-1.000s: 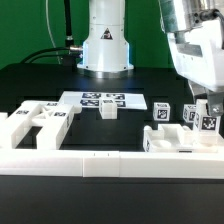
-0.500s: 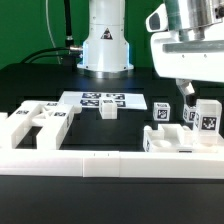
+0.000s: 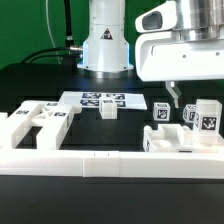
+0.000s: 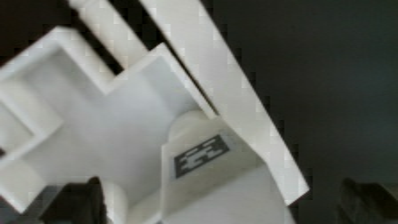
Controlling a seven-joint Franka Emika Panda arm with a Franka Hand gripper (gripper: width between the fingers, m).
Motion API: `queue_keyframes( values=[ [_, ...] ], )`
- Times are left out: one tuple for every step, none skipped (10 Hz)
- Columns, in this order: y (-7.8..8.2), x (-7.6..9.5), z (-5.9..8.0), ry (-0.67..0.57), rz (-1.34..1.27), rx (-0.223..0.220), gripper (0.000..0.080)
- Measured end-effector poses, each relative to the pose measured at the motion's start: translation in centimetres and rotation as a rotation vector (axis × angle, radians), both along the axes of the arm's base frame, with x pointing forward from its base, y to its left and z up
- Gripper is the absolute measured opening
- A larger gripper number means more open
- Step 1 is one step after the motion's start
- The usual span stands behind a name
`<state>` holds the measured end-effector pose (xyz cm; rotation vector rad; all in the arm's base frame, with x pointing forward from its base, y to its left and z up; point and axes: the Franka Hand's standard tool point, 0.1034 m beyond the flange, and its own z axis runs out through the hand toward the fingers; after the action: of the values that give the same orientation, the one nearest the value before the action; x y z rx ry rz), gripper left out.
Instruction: Assemble chair
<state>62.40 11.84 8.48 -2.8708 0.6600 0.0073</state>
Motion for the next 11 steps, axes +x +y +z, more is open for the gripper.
queue_keyframes(
  values=[
    [-0.01,0.01,0.00,-0.008,0.038,-0.002,0.0649],
    [-0.10,0.01,-0.02,-0.023,0.117,-0.006,0.0649],
    [-0.14,0.02,-0.03,-0.035,0.176,-0.008,0.0649],
    [-0.11,-0.01,-0.06,-0.045,0.237,-0.014,0.0649],
    [0.12,-0.17,-0.27,-0.060,0.378,-0.047,0.0649],
    [0.43,-0.40,-0.69,-0.069,0.480,-0.053,0.0649],
    [0.35,-0.43,-0.86,-0.085,0.586,-0.057,0.0649],
    [0.26,-0.38,-0.82,-0.093,0.634,-0.058,0.0649],
    [0.13,-0.37,-0.86,-0.106,0.708,-0.062,0.0649],
    [0.03,-0.36,-0.86,-0.116,0.767,-0.064,0.0649],
    [-0.08,-0.34,-0.87,-0.123,0.814,-0.068,0.0649]
  ],
)
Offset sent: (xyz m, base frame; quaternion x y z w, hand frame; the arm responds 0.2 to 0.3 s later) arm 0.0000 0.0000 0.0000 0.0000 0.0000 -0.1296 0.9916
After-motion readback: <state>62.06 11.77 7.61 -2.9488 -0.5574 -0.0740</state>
